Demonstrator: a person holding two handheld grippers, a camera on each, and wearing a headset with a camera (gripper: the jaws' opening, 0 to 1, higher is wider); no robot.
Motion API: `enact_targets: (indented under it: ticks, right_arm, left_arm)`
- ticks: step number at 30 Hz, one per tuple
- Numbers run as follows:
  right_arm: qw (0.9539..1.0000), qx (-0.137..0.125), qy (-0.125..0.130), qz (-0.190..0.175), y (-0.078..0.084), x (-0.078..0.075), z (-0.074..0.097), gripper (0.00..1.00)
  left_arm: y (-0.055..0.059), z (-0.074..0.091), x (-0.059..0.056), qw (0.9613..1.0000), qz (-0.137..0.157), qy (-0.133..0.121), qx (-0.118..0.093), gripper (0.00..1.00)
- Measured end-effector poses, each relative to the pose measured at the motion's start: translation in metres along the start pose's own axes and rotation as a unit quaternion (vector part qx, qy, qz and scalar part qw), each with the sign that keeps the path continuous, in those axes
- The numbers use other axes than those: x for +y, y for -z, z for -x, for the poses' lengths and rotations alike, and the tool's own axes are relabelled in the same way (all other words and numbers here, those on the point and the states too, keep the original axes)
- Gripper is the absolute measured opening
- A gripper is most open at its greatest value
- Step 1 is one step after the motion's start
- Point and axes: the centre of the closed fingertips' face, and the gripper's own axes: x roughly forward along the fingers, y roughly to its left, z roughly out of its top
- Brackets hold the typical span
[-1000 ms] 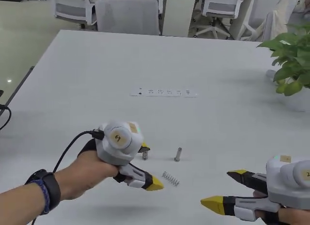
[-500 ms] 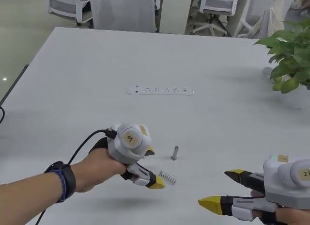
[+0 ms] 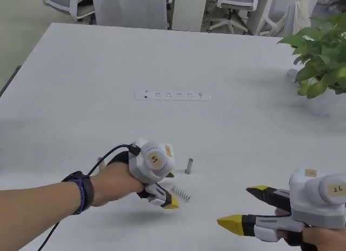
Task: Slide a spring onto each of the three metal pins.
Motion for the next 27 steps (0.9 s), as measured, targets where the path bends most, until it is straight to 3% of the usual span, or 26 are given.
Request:
enact_targets:
  ticks: [2, 15, 18, 27]
  right_arm:
    - [1.0000, 0.001, 0.000, -0.002, 0.001, 0.000, 0.000, 0.76]
    - [1.0000, 0.008, -0.002, -0.006, 0.004, 0.000, -0.001, 0.76]
    - [0.9999, 0.008, -0.002, -0.006, 0.004, 0.000, -0.001, 0.76]
    - [0.9999, 0.007, -0.002, -0.008, 0.005, -0.002, -0.001, 0.76]
  left_arm:
    - [0.000, -0.005, 0.001, 0.9999, -0.011, 0.002, 0.003, 0.34]
    - [0.008, -0.025, -0.001, 0.9992, -0.025, 0.019, 0.025, 0.26]
    - [0.017, -0.028, 0.003, 0.9984, -0.031, 0.008, 0.046, 0.17]
    - [0.018, -0.029, -0.003, 0.9984, -0.025, 0.023, 0.047, 0.11]
